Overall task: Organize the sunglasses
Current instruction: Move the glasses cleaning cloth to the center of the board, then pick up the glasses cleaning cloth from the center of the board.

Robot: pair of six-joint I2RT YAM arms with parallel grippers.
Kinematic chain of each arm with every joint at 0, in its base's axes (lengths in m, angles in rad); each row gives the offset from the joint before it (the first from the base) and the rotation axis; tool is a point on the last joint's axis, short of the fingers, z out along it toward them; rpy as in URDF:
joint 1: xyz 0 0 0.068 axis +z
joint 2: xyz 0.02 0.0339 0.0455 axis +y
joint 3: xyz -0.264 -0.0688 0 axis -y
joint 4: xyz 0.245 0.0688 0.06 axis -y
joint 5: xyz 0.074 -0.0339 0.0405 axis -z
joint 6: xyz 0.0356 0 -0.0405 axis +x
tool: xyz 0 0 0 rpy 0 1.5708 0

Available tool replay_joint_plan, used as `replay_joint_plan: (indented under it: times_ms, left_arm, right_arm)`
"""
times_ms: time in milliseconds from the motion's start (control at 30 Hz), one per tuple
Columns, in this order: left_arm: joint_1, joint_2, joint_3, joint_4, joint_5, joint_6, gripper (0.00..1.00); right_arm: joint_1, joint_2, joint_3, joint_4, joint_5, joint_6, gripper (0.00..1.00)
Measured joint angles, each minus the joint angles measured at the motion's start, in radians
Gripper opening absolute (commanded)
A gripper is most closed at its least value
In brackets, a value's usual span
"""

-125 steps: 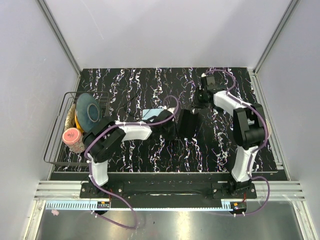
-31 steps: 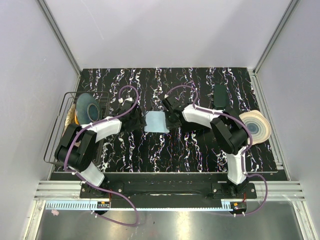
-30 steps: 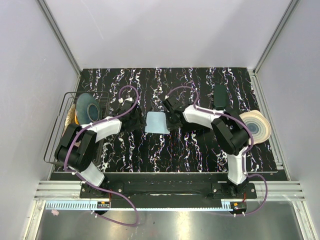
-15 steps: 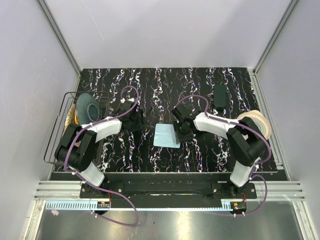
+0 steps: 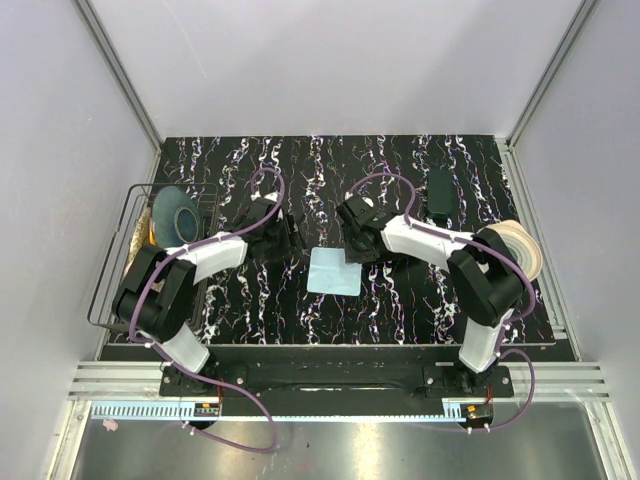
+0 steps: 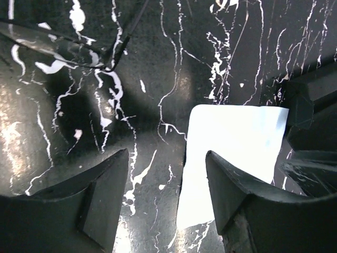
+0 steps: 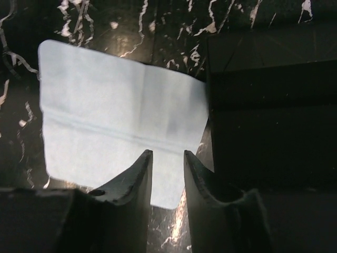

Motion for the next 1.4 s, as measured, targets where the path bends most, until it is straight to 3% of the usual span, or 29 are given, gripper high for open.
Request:
replay_joint_plan:
  times_ms: [233,667,867,1400]
  left_arm:
    - [-0.015,0.039,0.021,0.013,0.01,0.003,0.63]
    - [-0.046,0.136,0.093,0.034,0.039,0.008,0.64]
    - [-0.065,0.194,0.166,0.018,0.027,0.019,0.57]
    - [-0.089,0.259,0.255,-0.04,0.005,0.027,0.48]
  right_arm:
    - [-0.03,0.082,0.0,0.069,0.069,0.034,0.28]
    - [-0.129,0.107,0.01,0.129,0.107,0.039,0.34]
    - [-0.129,0.111,0.011,0.154,0.058,0.018,0.35]
    - [-0.129,0.14,0.043,0.135,-0.009,-0.024,0.18]
